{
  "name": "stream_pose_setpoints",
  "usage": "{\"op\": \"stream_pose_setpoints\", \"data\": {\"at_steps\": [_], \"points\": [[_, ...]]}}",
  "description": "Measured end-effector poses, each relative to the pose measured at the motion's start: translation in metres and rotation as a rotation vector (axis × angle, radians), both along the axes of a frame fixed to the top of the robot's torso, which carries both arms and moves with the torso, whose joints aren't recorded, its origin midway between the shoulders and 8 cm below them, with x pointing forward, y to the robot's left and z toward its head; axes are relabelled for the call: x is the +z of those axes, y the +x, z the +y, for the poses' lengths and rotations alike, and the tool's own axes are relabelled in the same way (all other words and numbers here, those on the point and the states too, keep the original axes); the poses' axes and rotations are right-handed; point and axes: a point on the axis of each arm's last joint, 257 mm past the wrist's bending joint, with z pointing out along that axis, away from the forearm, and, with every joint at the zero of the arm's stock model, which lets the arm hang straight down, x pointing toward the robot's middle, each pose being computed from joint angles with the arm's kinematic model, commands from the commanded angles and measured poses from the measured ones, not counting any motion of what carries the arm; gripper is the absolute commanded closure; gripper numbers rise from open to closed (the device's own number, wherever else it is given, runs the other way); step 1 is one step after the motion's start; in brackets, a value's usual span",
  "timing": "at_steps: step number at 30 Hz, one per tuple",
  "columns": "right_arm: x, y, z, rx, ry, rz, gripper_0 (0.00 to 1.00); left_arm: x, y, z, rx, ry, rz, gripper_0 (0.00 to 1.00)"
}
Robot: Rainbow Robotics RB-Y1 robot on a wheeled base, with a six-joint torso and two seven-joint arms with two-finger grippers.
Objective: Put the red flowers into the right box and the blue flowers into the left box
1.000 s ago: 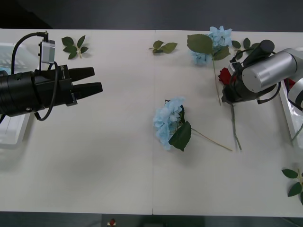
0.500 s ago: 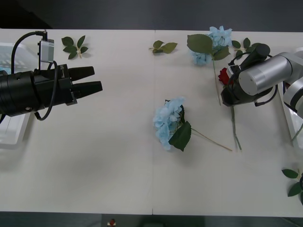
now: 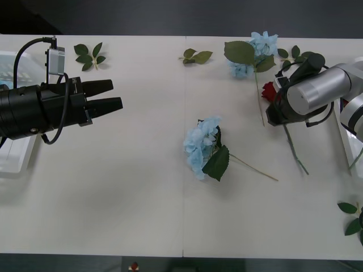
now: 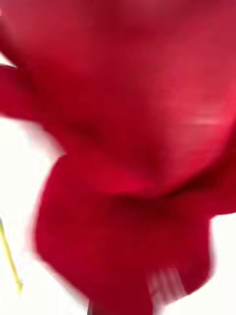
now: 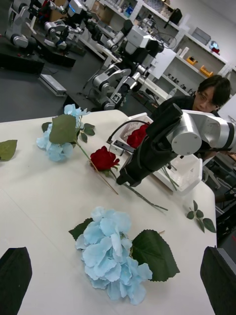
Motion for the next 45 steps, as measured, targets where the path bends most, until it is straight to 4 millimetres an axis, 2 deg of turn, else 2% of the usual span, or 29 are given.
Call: {"op": "stream_pose_setpoints", "data": {"at_steps": [18, 22, 25, 29, 32, 34, 35, 37, 40, 45], "points": [[-0.001, 0.001, 0.0, -0.008, 0.004, 0.003, 1.0, 0.001, -0.001, -0.005, -0.005, -0.018, 0.002, 0.0], [0.003, 0.002, 0.009, -0.022, 0.054, 0.011, 1.0, 0.001, -0.001, -0.009, -0.008, -0.031, 0.004, 0.0], [0.016, 0.006, 0.02, -0.024, 0.106, 0.006, 1.0, 0.001, -0.001, -0.009, -0.008, -0.031, 0.004, 0.0], [0.044, 0.005, 0.028, -0.013, 0.161, 0.014, 1.0, 0.001, -0.001, -0.009, -0.008, -0.031, 0.004, 0.0], [0.067, 0.005, 0.022, 0.009, 0.173, 0.006, 1.0, 0.001, -0.001, -0.009, -0.008, -0.031, 0.004, 0.0], [0.079, 0.005, 0.014, 0.034, 0.165, -0.003, 0.5, 0.001, -0.001, -0.009, -0.008, -0.031, 0.004, 0.0], [0.083, 0.004, 0.009, 0.051, 0.16, -0.005, 0.32, 0.001, -0.001, -0.009, -0.008, -0.031, 0.004, 0.0], [0.087, 0.0, 0.002, 0.088, 0.15, 0.004, 0.15, 0.001, -0.001, -0.009, -0.008, -0.031, 0.004, 0.0], [0.086, -0.009, -0.008, 0.143, 0.111, 0.038, 0.1, 0.001, -0.001, -0.009, -0.008, -0.031, 0.004, 0.0], [0.086, -0.009, -0.01, 0.165, 0.094, 0.037, 0.1, 0.001, -0.001, -0.009, -0.008, -0.031, 0.004, 0.0]]}}
